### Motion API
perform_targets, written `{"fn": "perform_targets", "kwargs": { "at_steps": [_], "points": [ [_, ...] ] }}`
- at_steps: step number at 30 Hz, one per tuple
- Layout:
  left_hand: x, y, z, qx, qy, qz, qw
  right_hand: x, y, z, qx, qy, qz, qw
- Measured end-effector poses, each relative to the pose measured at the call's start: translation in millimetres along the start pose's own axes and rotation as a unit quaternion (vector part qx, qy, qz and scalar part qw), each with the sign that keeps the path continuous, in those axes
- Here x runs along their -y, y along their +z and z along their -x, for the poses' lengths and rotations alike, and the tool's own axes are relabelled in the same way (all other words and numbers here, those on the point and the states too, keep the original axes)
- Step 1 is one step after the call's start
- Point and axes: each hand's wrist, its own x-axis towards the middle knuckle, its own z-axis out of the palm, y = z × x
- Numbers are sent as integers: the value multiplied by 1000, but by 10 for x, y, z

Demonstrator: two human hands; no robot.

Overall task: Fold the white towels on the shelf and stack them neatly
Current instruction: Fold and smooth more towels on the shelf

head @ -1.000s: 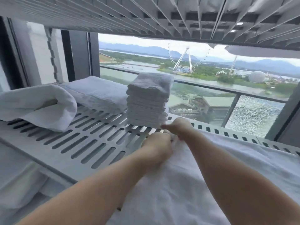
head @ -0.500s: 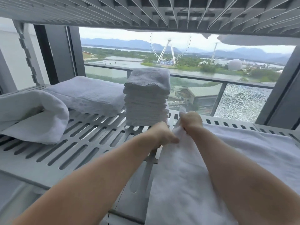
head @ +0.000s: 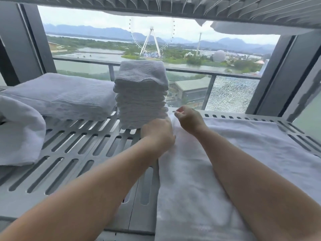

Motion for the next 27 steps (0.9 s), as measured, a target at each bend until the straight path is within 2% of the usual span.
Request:
{"fn": "perform_targets", "kwargs": {
  "at_steps": [2,5,8,10,13,16,18,23,25,27],
  "points": [
    [-31,63,-14,12,10,10,1000,-83,-52,61,25,-24,68,997],
    [-6,-12,9,63,-5,39,997,-212,-82,164,101,-8,135,986],
    [54,-89,81,114,11,62,992,-234,-76,221,113,-8,156,981],
    [114,-107,147,112,39,44,992,-195,-86,258,106,-12,170,980],
    [248,-101,207,71,135,33,988,-161,-112,359,62,-27,185,980],
    [344,-98,262,122,228,100,961,-92,-162,456,40,-34,196,979],
    [360,-85,310,175,246,129,945,-5,-195,517,43,-45,204,977],
    [457,-170,428,260,249,108,927,228,-205,786,8,-85,195,977],
    [472,-185,480,267,253,115,923,292,-235,914,-21,-92,194,976],
    [457,-151,520,230,253,135,930,334,-312,1049,-40,-88,194,976]
  ]
}}
